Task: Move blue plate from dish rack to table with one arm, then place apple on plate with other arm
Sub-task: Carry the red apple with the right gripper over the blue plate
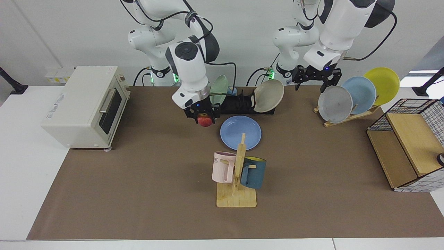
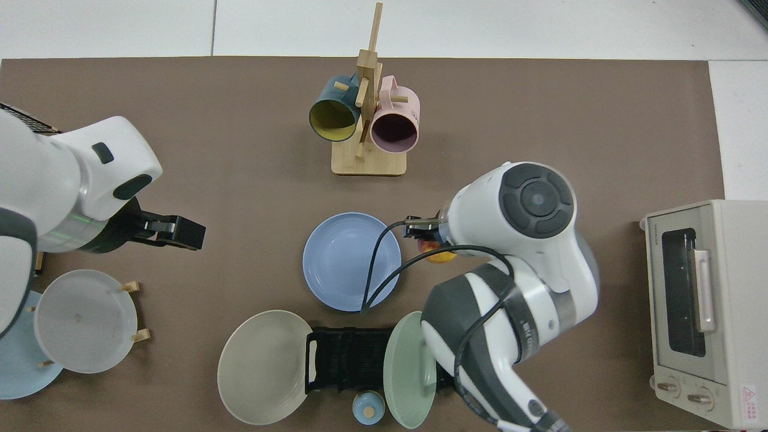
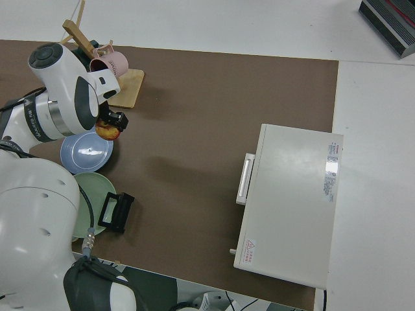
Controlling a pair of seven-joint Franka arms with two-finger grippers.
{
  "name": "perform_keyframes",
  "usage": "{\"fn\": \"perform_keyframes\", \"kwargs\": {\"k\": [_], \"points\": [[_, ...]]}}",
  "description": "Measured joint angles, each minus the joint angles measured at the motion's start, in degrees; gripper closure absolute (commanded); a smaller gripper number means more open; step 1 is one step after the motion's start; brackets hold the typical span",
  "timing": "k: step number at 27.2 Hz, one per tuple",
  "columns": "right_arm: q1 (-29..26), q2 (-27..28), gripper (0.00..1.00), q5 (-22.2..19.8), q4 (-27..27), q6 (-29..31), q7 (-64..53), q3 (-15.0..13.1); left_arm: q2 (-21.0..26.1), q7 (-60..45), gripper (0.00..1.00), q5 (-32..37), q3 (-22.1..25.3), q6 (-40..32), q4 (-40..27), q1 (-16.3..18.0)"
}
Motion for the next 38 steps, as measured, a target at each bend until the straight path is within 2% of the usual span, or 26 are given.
{"fn": "perform_keyframes", "kwargs": {"k": [9,15,19,29,38], "points": [[7.6,2.5,1.0,0.0,-1.3,6.1,7.7,0.0,0.7,1.3,0.0,0.3,0.1,-3.2,4.6,-0.8],[11.2,6.5,1.0,0.0,-1.5,12.6,12.4,0.0,1.0,2.0,0.0,1.5,3.6,-3.2,4.8,-4.5],[11.6,8.2,1.0,0.0,-1.5,14.5,12.9,-0.1,1.0,2.1,0.0,1.6,4.6,-3.1,4.8,-4.7],[12.8,9.5,1.0,0.0,-1.4,15.0,13.4,-0.2,1.4,2.3,0.0,1.6,5.1,-2.1,5.0,-4.5],[13.2,12.7,1.0,0.0,-1.5,19.9,13.4,-0.2,1.5,2.3,0.0,1.6,5.1,-1.9,5.1,-4.5]]}}
